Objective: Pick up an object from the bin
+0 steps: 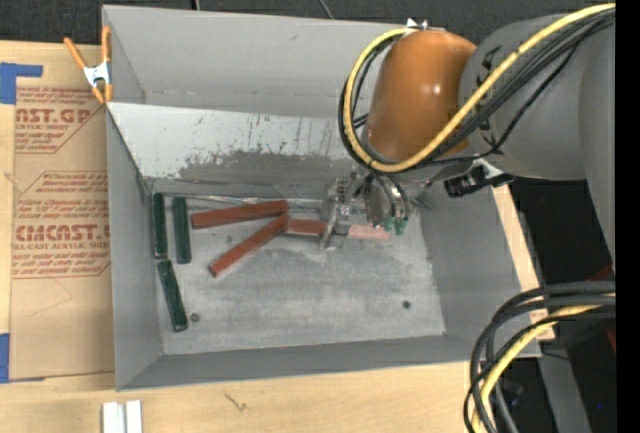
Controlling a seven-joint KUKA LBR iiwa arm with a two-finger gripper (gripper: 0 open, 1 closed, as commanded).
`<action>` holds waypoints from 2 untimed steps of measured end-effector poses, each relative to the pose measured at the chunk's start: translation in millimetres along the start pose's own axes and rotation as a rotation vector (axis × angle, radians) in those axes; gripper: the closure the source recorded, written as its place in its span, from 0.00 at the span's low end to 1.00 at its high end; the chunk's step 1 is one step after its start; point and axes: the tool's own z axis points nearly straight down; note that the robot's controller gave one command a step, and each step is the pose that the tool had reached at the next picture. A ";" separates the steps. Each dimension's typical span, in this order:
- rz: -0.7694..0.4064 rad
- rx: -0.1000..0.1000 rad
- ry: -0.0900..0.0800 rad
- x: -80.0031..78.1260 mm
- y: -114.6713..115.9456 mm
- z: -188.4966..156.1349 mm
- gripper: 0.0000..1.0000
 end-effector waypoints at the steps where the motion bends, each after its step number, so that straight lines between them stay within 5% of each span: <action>1: 0.000 0.000 0.000 0.0 -0.1 0.0 1.00; 2: 0.000 0.000 0.000 0.0 -0.1 0.0 1.00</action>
Offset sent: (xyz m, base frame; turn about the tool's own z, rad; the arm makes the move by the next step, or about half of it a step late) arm 0.0000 0.0000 0.0000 0.0000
